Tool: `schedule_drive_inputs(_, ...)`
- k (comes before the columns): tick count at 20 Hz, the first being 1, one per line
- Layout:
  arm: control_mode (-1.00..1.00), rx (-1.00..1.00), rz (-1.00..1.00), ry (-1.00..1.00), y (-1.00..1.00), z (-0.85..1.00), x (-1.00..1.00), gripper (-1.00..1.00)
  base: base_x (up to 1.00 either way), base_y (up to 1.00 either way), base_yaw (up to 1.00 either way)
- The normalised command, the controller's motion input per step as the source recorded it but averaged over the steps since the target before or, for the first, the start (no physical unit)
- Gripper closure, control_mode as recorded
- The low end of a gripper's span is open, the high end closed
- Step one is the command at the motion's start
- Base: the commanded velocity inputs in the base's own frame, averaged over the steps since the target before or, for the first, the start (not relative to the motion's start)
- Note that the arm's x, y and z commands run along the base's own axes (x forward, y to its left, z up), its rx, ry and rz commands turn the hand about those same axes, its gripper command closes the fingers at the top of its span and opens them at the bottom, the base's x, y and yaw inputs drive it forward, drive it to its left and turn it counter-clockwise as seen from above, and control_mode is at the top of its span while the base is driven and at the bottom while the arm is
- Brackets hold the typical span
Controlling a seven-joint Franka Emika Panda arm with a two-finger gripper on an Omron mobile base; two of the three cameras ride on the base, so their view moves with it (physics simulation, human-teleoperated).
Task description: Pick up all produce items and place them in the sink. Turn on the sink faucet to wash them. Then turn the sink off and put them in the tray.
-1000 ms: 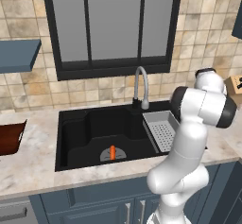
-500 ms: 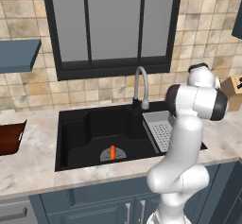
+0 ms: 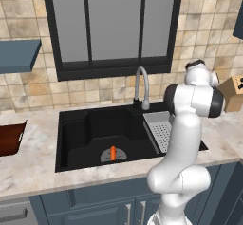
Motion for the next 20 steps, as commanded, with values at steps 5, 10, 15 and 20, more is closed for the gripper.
schedule_drive_inputs(5,-1.0,-0.1,0.0,0.0,0.04,0.0,0.17,-1.0,0.0,0.0,0.0)
schedule_drive_inputs(10,-1.0,-0.07,0.0,0.0,0.12,0.0,0.15,-1.0,0.0,0.0,0.0)
schedule_drive_inputs(15,-1.0,-0.06,0.0,0.0,0.19,0.0,0.13,-1.0,0.0,0.0,0.0)
schedule_drive_inputs(20,-1.0,-0.06,0.0,0.0,0.19,0.0,0.14,-1.0,0.0,0.0,0.0)
